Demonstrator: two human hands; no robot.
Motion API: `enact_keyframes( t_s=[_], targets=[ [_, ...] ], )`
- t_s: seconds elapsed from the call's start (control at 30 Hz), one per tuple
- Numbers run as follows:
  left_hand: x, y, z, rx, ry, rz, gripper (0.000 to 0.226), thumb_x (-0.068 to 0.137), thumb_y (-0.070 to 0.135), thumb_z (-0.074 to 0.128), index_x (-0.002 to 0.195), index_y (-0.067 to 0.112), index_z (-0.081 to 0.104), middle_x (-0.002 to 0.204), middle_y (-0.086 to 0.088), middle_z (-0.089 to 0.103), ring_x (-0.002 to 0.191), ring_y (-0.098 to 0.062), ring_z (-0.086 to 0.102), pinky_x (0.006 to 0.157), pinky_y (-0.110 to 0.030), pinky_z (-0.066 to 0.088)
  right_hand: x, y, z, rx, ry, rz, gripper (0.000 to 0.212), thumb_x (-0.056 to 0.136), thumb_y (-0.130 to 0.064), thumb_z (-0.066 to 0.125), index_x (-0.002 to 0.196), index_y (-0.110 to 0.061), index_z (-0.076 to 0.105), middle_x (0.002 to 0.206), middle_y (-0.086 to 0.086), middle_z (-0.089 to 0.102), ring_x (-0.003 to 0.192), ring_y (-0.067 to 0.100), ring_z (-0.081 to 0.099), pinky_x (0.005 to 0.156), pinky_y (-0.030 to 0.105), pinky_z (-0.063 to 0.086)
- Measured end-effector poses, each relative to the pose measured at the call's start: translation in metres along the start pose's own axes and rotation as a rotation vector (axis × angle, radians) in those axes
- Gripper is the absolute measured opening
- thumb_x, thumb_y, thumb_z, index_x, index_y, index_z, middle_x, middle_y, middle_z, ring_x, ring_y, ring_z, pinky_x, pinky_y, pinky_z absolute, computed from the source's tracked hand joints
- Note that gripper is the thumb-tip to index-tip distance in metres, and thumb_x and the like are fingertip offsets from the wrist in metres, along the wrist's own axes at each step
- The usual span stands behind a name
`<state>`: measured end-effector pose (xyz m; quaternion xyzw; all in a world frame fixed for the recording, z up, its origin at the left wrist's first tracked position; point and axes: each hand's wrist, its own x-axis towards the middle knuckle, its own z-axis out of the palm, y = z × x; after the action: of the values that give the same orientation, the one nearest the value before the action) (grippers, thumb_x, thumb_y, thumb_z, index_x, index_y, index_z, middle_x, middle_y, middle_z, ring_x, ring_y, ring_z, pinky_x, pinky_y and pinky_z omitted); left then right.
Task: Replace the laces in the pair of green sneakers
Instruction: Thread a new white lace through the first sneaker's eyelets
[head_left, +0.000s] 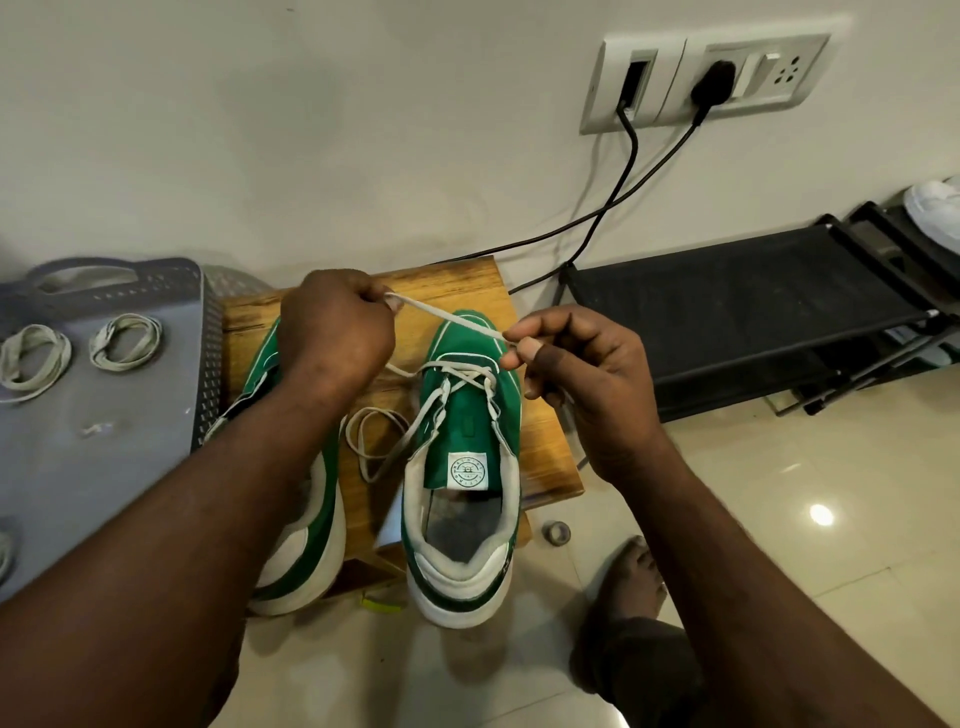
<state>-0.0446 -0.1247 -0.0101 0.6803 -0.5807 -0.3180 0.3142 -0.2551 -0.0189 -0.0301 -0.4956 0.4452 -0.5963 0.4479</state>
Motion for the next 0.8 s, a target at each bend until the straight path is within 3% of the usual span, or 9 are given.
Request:
enact_keyframes(
  t_s=[0.1,0.17,0.33,0.4,0.47,0.5,0.57,0.7,0.8],
  targets=[
    [-0.003,0.013,0.001,-0.499,0.063,-0.185,0.012,0.098,0.02,0.069,0.089,0.022,0.077,0.089,0.001,0.076,0.076,-0.018,0.074,0.078,-0.037,0.062,-0.001,0.001,0.001,-0.01,-0.036,0.011,0.015,0.096,0.0,0.06,0.106,-0.001,0.071,0.088,0.01,0.077,0.062,0.018,0.058,0.056,0.025,0.045],
    [-0.005,0.017,0.001,-0.582,0.034,-0.249,0.011,0.099,0.016,0.066,0.101,0.02,0.076,0.096,0.0,0.075,0.082,-0.02,0.072,0.078,-0.036,0.061,-0.001,0.0,0.001,-0.004,-0.03,0.019,0.014,0.097,0.003,0.059,0.106,0.0,0.07,0.087,0.01,0.076,0.062,0.016,0.059,0.056,0.023,0.045],
    [-0.022,0.018,0.0,0.327,-0.265,0.346,0.07,0.081,0.01,0.079,0.141,0.04,0.061,0.142,0.01,0.05,0.115,-0.01,0.056,0.093,-0.028,0.045,0.0,0.002,0.002,-0.028,0.034,0.03,0.011,0.098,0.006,0.06,0.107,0.002,0.067,0.085,0.011,0.074,0.064,0.007,0.062,0.058,0.019,0.048],
    [-0.033,0.026,0.005,0.327,-0.467,0.53,0.054,0.086,0.019,0.081,0.134,0.038,0.066,0.137,0.014,0.055,0.115,-0.005,0.054,0.093,-0.029,0.045,0.001,0.004,0.002,-0.035,0.024,0.031,0.011,0.097,0.003,0.062,0.108,0.002,0.065,0.084,0.01,0.073,0.065,0.009,0.063,0.06,0.023,0.051],
    [-0.041,0.03,0.009,0.266,-0.558,0.573,0.019,0.094,0.028,0.076,0.112,0.034,0.075,0.113,0.017,0.067,0.094,0.0,0.06,0.081,-0.031,0.048,0.001,0.005,0.003,-0.043,0.014,0.035,0.01,0.098,0.006,0.061,0.107,0.002,0.064,0.082,0.007,0.073,0.066,0.007,0.065,0.061,0.022,0.051],
    [-0.042,0.029,0.011,0.264,-0.531,0.585,0.005,0.096,0.031,0.073,0.099,0.034,0.075,0.099,0.017,0.069,0.086,0.0,0.061,0.076,-0.033,0.05,0.0,0.005,0.002,-0.05,0.009,0.032,0.011,0.098,0.007,0.061,0.107,0.002,0.065,0.083,0.008,0.073,0.066,0.007,0.065,0.061,0.022,0.051],
    [-0.04,0.026,0.013,0.32,-0.408,0.588,0.01,0.098,0.032,0.07,0.092,0.031,0.078,0.088,0.012,0.073,0.079,-0.005,0.064,0.073,-0.037,0.054,0.0,0.004,0.002,-0.064,-0.003,0.022,0.01,0.098,0.005,0.062,0.108,0.003,0.065,0.085,0.012,0.074,0.068,0.008,0.065,0.061,0.023,0.052],
    [-0.029,0.02,0.008,0.339,-0.128,0.421,0.017,0.099,0.031,0.069,0.108,0.024,0.082,0.1,0.001,0.079,0.083,-0.012,0.068,0.076,-0.027,0.046,-0.001,0.001,0.002,-0.043,0.004,0.032,0.011,0.099,0.009,0.058,0.106,0.004,0.064,0.087,0.013,0.074,0.065,0.006,0.064,0.059,0.019,0.049],
    [-0.03,0.022,0.005,0.27,-0.117,0.32,0.019,0.097,0.031,0.072,0.113,0.024,0.08,0.107,0.001,0.078,0.094,-0.014,0.07,0.081,-0.026,0.045,0.0,0.0,0.002,-0.047,0.0,0.048,0.011,0.1,0.007,0.059,0.107,0.001,0.066,0.089,0.012,0.076,0.061,0.011,0.061,0.057,0.017,0.047]
  ],
)
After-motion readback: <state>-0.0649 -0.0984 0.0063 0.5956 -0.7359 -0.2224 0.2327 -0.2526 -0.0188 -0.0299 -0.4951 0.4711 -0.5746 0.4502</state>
